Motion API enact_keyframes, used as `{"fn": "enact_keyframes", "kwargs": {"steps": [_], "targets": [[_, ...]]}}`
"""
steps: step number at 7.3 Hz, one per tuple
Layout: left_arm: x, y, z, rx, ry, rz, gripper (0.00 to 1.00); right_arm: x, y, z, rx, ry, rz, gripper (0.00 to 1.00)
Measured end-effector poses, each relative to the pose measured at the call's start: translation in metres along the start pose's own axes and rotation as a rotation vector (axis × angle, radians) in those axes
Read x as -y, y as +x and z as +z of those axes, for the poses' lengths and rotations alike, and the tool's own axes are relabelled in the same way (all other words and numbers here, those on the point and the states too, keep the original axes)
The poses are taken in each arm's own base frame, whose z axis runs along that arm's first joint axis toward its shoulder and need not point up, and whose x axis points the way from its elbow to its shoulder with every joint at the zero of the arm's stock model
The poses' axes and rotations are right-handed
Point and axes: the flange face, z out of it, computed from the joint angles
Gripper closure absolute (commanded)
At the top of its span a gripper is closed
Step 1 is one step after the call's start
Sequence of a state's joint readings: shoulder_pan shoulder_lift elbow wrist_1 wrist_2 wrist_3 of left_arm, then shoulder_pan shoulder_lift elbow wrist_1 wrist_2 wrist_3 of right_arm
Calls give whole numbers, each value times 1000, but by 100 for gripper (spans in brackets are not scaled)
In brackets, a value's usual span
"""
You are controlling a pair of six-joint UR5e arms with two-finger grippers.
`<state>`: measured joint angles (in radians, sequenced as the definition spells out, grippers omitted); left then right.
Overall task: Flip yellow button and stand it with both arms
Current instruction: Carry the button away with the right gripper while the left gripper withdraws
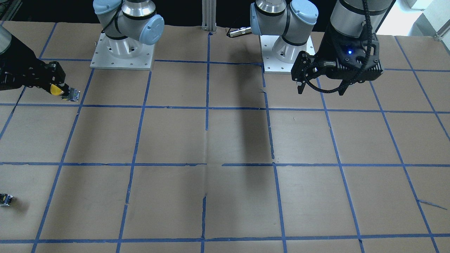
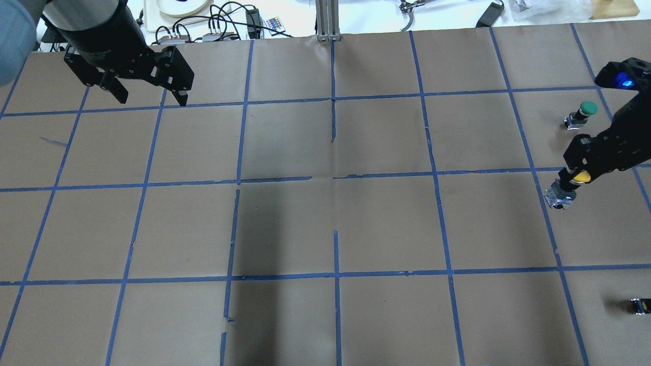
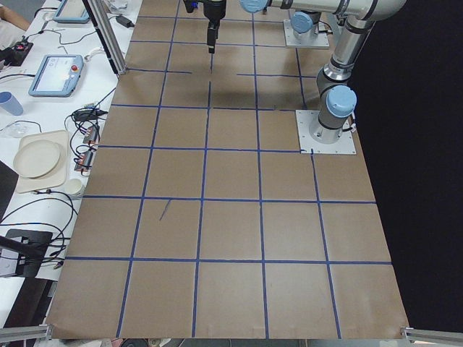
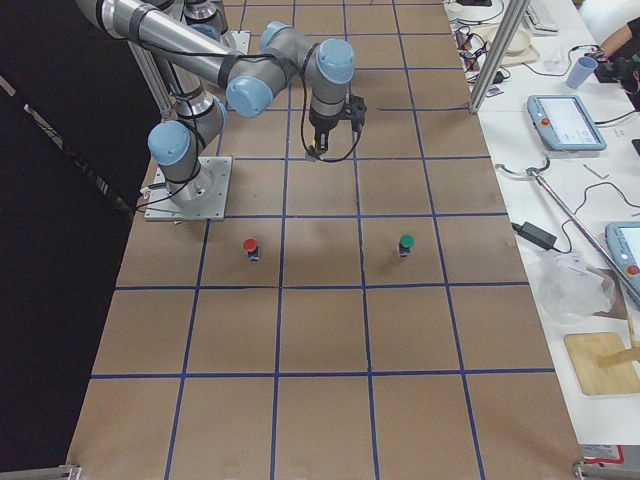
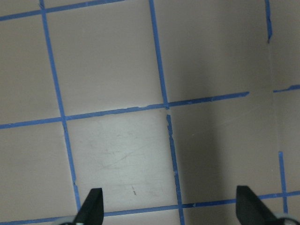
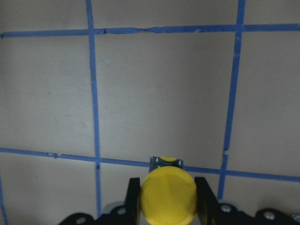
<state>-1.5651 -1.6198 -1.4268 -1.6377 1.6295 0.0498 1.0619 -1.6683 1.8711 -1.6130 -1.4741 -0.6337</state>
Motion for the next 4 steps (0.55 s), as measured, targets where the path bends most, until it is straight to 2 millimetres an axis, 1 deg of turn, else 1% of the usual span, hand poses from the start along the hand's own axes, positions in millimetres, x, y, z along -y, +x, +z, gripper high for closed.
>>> {"fn": "enact_keyframes", "kwargs": {"steps": [2, 3, 4], "targets": [[14, 5, 6, -94, -58, -61, 0, -6, 27, 11, -68, 11, -221, 88], [16, 8, 13, -100, -79, -63, 0, -3, 41, 17, -91, 21, -332, 88], [12, 10, 21, -82, -95, -54, 0, 2, 56, 24, -111, 27, -451, 89]]}}
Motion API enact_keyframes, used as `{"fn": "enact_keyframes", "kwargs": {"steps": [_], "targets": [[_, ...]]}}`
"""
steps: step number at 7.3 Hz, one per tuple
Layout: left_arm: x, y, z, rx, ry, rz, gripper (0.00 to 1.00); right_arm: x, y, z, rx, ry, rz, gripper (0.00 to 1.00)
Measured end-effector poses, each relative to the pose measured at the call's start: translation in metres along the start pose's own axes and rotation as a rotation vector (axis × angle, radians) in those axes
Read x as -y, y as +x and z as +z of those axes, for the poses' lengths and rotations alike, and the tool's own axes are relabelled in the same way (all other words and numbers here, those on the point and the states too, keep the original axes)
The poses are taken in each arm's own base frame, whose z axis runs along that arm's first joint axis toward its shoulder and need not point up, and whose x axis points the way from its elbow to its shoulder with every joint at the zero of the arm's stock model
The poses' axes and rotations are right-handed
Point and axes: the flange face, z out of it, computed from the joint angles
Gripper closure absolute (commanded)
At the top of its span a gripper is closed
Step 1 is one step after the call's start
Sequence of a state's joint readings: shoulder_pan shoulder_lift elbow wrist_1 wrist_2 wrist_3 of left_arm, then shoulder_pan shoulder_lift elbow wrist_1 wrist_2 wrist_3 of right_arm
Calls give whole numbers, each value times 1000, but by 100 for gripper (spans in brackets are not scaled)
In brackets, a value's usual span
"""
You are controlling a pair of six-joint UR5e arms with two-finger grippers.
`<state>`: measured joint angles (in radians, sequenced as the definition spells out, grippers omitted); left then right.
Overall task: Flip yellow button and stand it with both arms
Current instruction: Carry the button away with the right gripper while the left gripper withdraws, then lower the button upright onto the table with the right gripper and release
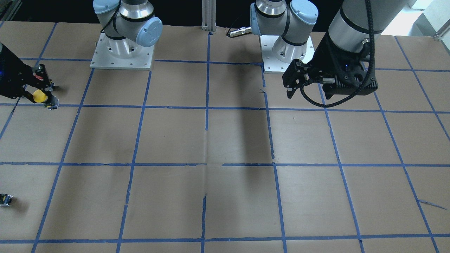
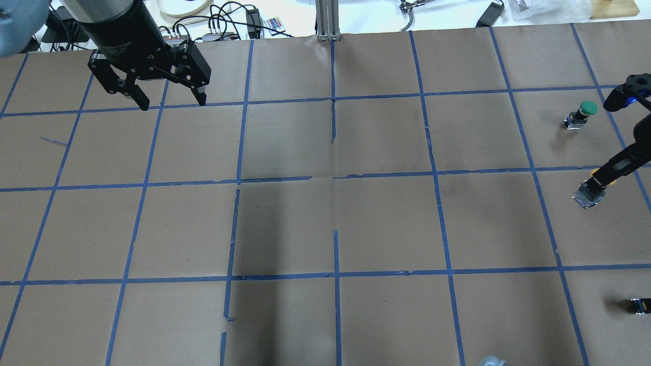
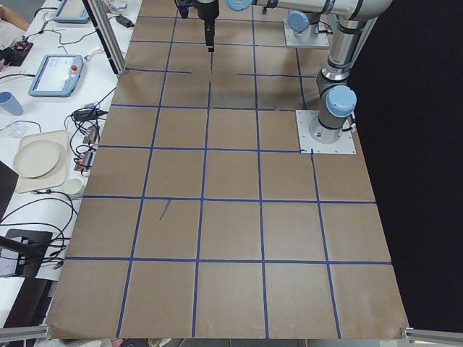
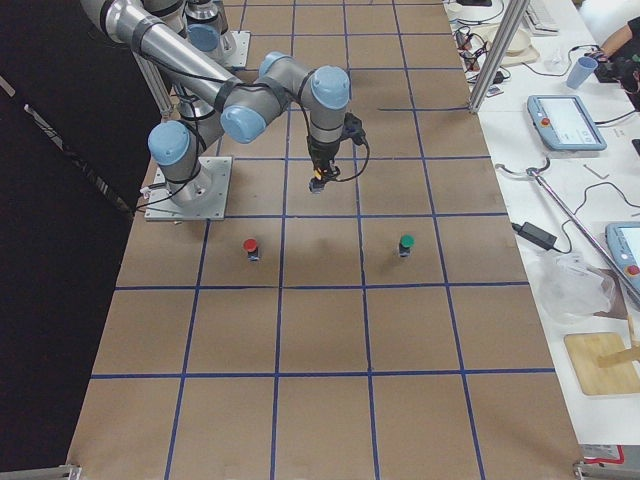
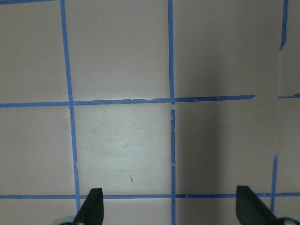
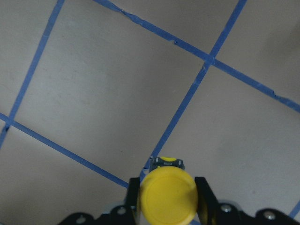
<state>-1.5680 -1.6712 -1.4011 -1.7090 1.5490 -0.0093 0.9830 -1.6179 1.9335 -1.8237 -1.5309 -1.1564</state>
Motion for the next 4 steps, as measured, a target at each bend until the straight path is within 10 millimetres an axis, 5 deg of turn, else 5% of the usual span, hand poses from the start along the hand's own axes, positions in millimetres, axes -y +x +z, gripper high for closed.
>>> {"fn": "enact_keyframes", "kwargs": {"steps": [4], "targets": [[-14, -1, 13, 17, -20, 6, 0, -37, 79, 44, -22, 23, -270, 90]]}}
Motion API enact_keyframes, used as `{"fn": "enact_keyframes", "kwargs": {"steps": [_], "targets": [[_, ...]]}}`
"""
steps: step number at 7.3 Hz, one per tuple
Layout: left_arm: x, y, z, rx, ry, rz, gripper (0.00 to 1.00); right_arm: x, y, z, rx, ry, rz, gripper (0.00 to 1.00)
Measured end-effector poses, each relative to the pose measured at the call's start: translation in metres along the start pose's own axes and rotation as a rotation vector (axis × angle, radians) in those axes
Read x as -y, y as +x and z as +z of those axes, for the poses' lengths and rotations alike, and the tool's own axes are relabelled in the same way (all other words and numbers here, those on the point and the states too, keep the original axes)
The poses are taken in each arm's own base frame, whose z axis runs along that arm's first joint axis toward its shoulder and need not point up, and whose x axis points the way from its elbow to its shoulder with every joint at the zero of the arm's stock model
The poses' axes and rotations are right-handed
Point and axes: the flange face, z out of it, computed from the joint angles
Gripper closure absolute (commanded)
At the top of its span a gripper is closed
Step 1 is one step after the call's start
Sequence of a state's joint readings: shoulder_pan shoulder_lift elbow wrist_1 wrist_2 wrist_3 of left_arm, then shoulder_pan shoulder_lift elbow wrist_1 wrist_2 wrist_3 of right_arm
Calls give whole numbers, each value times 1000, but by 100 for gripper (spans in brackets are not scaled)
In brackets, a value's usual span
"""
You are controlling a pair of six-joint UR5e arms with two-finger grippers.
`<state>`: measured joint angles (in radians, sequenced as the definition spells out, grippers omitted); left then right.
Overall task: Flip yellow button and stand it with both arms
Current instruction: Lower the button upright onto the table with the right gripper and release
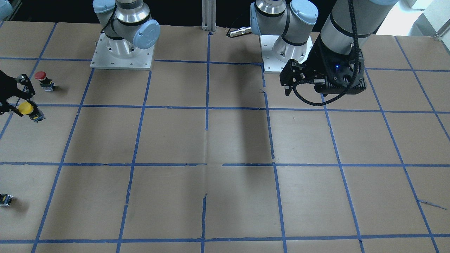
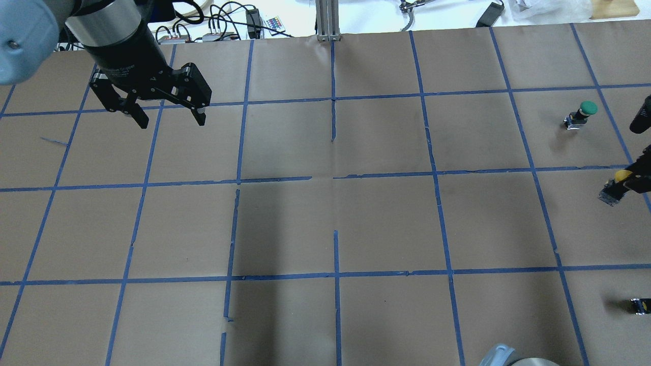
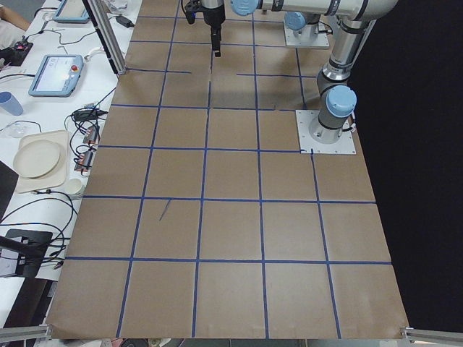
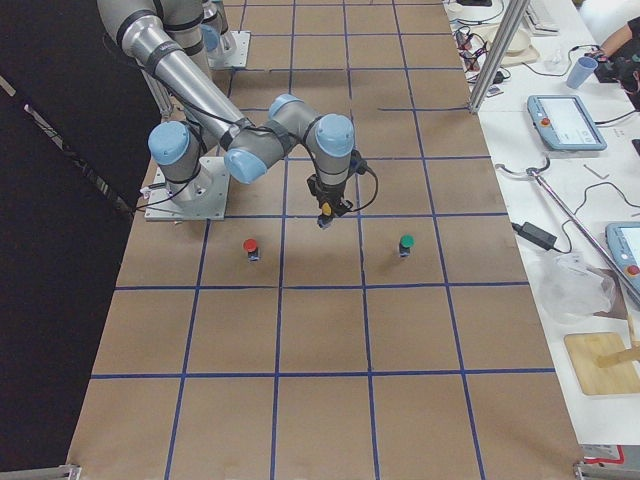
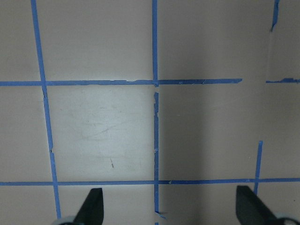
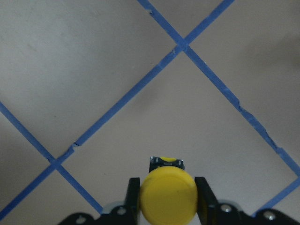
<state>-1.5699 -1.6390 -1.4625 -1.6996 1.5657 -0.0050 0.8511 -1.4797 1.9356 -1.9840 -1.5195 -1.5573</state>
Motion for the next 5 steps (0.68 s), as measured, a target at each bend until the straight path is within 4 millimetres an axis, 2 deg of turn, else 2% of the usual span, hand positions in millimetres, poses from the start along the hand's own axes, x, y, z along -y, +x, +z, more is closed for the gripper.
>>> {"fn": "enact_keyframes", "kwargs": {"steps": [2, 5], "targets": [[4, 0, 2, -1, 6, -7, 0, -18, 17, 17, -1, 3, -40, 90], [6, 0, 4, -1, 8, -9, 0, -27, 23, 39, 40, 14, -243, 89]]}}
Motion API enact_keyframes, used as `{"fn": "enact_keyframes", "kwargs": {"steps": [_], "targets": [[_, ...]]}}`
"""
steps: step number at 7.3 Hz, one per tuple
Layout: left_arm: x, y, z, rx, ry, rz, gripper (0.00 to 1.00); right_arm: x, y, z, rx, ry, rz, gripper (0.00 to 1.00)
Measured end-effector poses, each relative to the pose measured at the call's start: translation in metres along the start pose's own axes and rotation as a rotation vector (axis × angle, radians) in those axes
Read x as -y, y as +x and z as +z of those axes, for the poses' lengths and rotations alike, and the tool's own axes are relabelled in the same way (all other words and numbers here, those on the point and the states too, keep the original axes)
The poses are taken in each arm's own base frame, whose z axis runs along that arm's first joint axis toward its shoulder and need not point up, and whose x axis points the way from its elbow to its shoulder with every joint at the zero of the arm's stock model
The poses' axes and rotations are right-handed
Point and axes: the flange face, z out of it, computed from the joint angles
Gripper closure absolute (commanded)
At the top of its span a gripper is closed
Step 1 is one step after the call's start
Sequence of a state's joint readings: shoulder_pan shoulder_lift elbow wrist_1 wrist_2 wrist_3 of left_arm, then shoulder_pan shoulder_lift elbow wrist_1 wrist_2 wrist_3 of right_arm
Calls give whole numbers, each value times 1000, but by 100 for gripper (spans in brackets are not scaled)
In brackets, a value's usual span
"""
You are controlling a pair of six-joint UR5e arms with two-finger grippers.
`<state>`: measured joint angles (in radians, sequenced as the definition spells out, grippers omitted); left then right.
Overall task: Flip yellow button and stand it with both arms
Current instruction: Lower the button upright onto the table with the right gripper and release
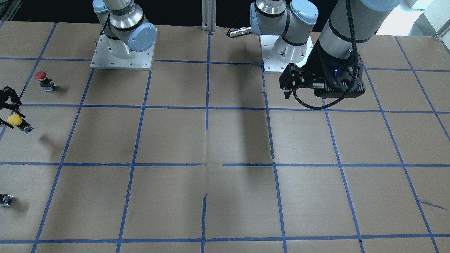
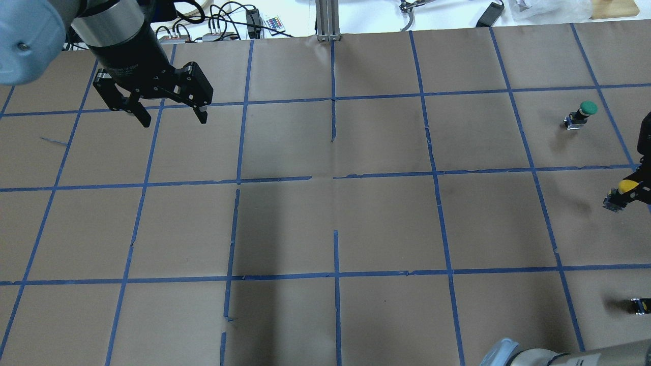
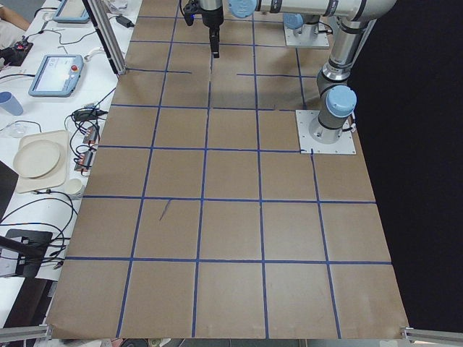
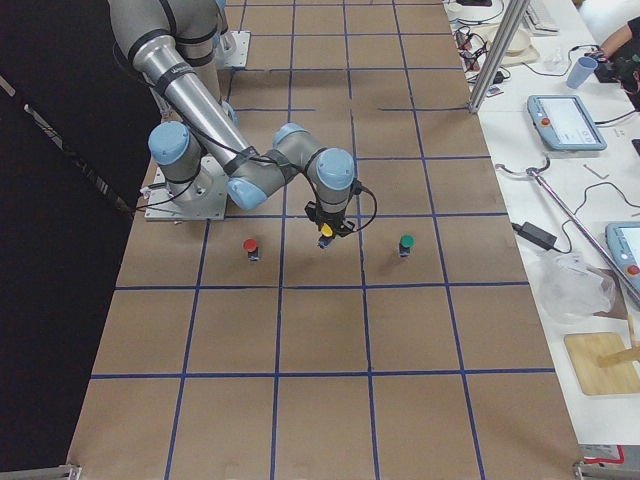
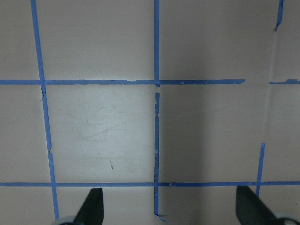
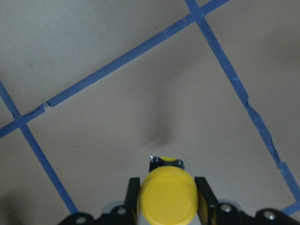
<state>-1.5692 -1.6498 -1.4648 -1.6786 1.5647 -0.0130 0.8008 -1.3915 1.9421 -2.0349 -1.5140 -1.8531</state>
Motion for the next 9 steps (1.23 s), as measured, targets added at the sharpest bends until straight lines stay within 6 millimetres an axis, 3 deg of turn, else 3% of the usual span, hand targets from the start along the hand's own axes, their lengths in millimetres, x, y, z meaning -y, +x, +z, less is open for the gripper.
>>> {"fn": "enact_keyframes", "kwargs": {"steps": [4, 7, 8, 9], "targets": [[1, 0, 1, 0, 2, 4, 0, -19, 2, 15, 21, 57, -148, 83], [3, 0, 0, 0, 11, 1, 0, -20, 4, 23, 29, 82, -202, 72], [4, -1, 0, 0, 20, -2, 0, -20, 5, 27, 35, 86, -216, 63], [6, -2, -1, -1, 28, -4, 0, -20, 6, 29, 37, 90, -221, 45]]}}
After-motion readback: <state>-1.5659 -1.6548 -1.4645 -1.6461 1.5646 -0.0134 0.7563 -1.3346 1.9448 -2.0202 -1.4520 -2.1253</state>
